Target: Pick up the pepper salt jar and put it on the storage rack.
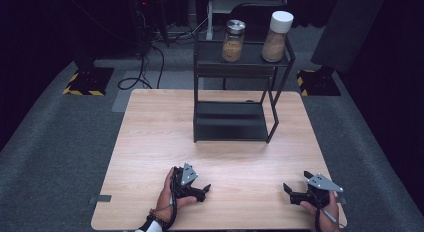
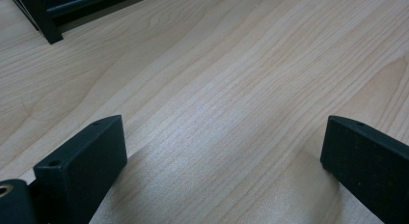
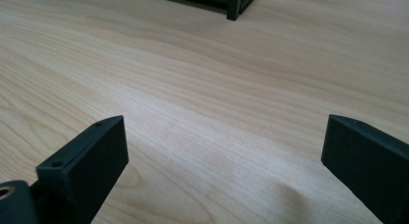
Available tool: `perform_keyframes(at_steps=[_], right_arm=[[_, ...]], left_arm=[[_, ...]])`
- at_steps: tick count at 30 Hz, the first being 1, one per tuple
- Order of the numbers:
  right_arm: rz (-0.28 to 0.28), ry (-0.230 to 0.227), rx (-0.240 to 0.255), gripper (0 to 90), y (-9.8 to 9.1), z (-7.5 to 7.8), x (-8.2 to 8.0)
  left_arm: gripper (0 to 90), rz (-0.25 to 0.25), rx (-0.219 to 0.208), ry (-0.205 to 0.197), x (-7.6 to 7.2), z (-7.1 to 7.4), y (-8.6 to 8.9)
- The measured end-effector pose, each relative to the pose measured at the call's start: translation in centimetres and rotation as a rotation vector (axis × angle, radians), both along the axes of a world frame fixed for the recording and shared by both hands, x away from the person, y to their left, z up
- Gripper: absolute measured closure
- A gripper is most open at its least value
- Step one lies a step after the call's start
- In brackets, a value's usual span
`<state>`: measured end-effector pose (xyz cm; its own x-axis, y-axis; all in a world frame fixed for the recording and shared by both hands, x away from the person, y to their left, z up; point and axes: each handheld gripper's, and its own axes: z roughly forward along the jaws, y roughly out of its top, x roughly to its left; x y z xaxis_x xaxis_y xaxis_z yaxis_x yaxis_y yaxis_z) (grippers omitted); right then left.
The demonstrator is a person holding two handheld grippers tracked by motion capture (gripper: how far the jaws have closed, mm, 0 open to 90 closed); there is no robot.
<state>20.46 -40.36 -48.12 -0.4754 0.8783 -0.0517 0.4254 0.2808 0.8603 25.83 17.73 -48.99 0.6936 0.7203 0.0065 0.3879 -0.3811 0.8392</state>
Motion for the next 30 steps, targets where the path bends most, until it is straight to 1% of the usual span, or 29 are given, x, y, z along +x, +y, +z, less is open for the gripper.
perform_keyframes(at_steps=[2,5,7,10,11,15,30], right_arm=[[0.005,0.022,0.002,2.3,-0.06,-0.05,0.14],[0.006,0.043,-0.018,2.3,0.16,0.0,0.23],[-0.004,0.067,-0.024,2.2,0.34,0.14,0.48],[-0.019,0.077,-0.014,1.9,0.38,0.16,0.71],[-0.016,0.086,-0.003,1.2,0.23,0.15,0.95],[-0.028,0.075,-0.001,0.6,0.39,-0.11,0.85],[-0.026,0.076,0.0,0.1,0.38,-0.11,0.87]], left_arm=[[2.3,-0.001,0.0,0.0,0.01,-0.01,0.01],[2.3,-0.002,0.0,0.0,0.01,-0.01,0.01],[2.3,-0.002,0.0,0.0,0.01,0.0,0.01],[2.3,-0.002,0.0,-0.001,0.01,-0.01,0.01],[2.3,-0.002,0.0,-0.001,0.01,-0.01,0.01],[2.3,-0.002,0.0,-0.001,0.0,-0.01,0.01],[2.2,-0.002,0.0,0.0,0.01,-0.01,0.01]])
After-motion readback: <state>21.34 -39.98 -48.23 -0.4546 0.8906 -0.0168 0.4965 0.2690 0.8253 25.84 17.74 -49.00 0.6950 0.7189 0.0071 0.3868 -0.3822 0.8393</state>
